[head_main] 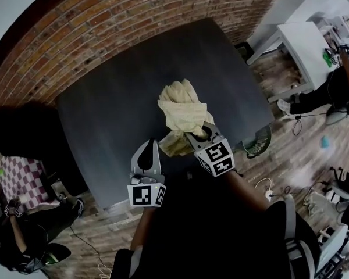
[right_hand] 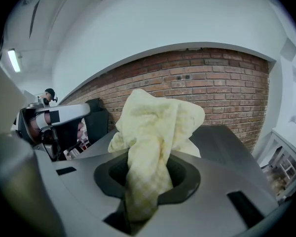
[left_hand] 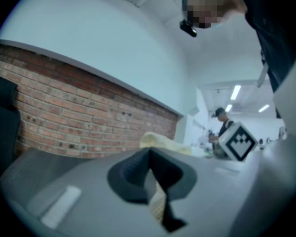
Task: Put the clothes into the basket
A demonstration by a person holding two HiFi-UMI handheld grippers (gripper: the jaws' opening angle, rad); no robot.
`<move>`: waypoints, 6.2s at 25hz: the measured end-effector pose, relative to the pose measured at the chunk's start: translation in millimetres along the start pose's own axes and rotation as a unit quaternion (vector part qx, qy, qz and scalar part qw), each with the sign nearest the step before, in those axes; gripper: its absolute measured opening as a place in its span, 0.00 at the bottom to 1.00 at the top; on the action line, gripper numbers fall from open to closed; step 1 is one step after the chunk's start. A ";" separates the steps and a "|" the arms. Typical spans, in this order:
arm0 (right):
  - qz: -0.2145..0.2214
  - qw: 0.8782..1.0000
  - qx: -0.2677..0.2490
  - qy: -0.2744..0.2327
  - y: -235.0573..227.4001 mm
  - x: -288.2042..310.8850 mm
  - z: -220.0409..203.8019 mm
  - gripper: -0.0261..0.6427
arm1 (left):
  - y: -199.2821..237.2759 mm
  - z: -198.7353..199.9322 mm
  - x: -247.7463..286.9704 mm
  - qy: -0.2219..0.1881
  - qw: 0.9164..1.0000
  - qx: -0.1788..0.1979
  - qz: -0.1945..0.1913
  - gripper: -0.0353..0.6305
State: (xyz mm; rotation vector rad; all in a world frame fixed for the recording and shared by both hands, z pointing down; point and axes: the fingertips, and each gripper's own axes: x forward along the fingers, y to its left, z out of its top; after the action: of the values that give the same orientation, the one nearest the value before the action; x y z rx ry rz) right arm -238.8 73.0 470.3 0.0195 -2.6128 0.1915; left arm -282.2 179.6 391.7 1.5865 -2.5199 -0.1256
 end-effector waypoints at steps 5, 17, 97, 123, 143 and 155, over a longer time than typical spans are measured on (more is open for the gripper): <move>-0.006 1.000 0.008 -0.015 -8.0 -28.0 -5.7 0.20 | -26.3 1.4 0.4 -0.009 1.000 0.004 -0.010 0.06; -0.025 0.999 0.017 -0.040 -35.3 -85.2 -17.0 0.20 | -84.6 -0.1 18.2 -0.005 0.999 0.021 -0.048 0.06; -0.425 0.870 0.221 -0.118 -224.5 -532.0 -253.1 0.20 | -568.7 -101.4 54.1 0.089 0.885 0.063 -0.452 0.06; -0.439 0.856 0.268 -0.043 -348.1 -451.3 -292.1 0.20 | -580.6 -146.7 186.4 0.116 0.866 0.062 -0.483 0.06; -0.431 0.856 0.277 0.076 -423.4 -377.5 -360.4 0.34 | -560.6 -187.6 229.1 0.167 0.867 0.048 -0.467 0.06; -0.426 0.856 0.281 0.077 -430.1 -370.9 -368.1 0.34 | -567.5 -190.0 237.9 0.175 0.869 0.042 -0.461 0.06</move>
State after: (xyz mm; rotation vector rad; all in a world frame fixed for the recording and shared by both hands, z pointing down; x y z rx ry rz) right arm 287.0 -309.6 658.0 1.2704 -2.0525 0.5834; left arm 154.9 -278.0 511.5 2.4361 -1.3467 0.1535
